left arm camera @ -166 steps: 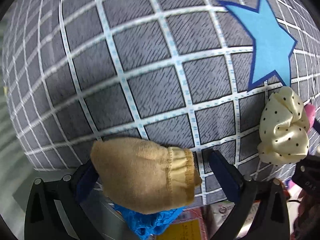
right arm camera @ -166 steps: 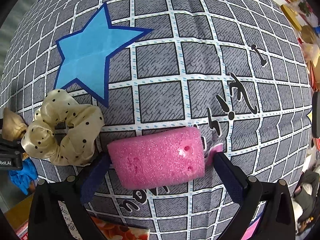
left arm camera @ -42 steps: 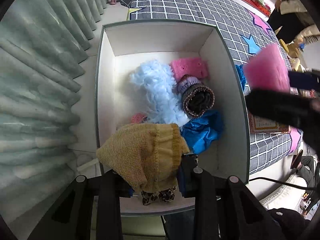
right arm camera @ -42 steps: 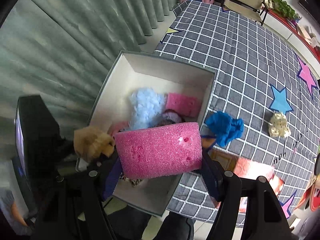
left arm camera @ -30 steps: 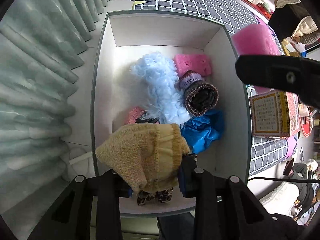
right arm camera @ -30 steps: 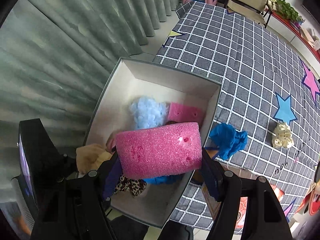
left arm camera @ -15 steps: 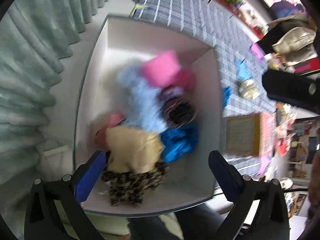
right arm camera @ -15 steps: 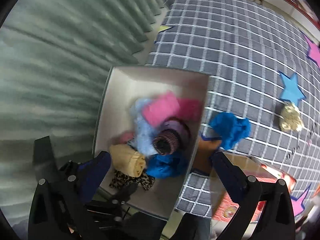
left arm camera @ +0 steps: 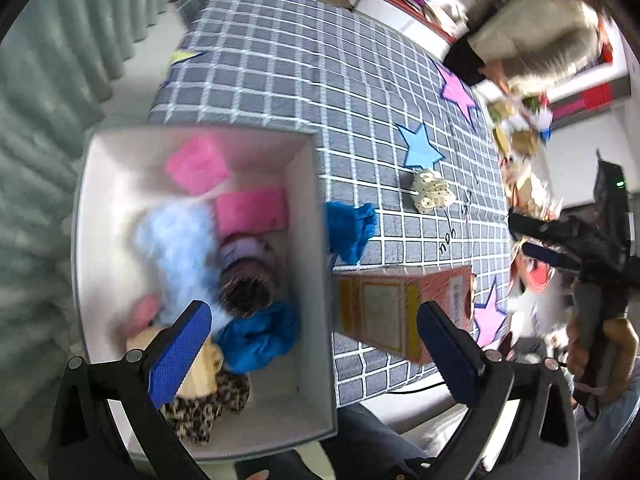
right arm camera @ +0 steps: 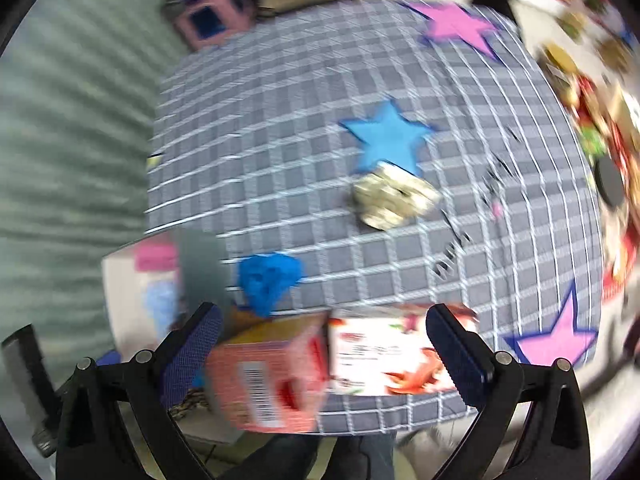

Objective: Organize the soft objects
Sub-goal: 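Grasp the blue cloth with left tool while right tool grasps the cream polka-dot scrunchie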

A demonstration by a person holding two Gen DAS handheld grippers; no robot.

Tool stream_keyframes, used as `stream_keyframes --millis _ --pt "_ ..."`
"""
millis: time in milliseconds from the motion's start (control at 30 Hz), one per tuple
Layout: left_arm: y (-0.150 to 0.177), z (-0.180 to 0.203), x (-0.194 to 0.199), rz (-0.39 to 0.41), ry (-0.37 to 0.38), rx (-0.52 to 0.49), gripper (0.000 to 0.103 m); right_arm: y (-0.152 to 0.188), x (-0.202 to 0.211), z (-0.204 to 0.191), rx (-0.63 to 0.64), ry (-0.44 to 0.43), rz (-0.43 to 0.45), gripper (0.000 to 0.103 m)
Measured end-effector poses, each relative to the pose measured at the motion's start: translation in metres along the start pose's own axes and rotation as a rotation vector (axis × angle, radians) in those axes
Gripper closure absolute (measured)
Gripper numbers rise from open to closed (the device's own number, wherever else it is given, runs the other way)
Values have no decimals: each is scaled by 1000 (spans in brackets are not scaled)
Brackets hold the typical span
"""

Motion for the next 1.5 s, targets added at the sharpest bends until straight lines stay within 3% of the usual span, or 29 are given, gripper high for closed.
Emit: stream_keyframes --millis 167,333,600,800,1067,1233,1400,1500 --pt "-54 64 -16 -67 -151 -164 1 -4 -28 45 -86 -5 -72 0" --pt "-102 104 -64 -195 -251 -226 1 -18 -52 67 -84 -38 -107 0" --pt "-128 112 -152 -448 -336 -170 1 -64 -77 86 -70 -13 -122 0" --pt "-127 102 -179 -526 -408 -112 1 -91 -91 82 -30 10 -124 0" --pt "-121 94 -208 -599 -447 -82 1 -115 -109 70 25 29 -150 0" --pt "-117 95 -228 -673 -406 -40 1 -126 -123 69 42 53 -172 0" --pt "-103 76 -252 -803 -381 20 1 -137 -138 72 73 110 -186 0" --pt "-95 71 -262 -861 -304 48 1 -141 -144 77 79 173 -167 0"
Point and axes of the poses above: each gripper's, at about its wrist camera, not at the fingertips, and x roughly against the way its jaws point, z to its right, y to its underside, the point moved 3 cm from there along -x, roughly the way its jaws point, and after that the axes turned 11 degrees about -z, right-handed, at the moved point
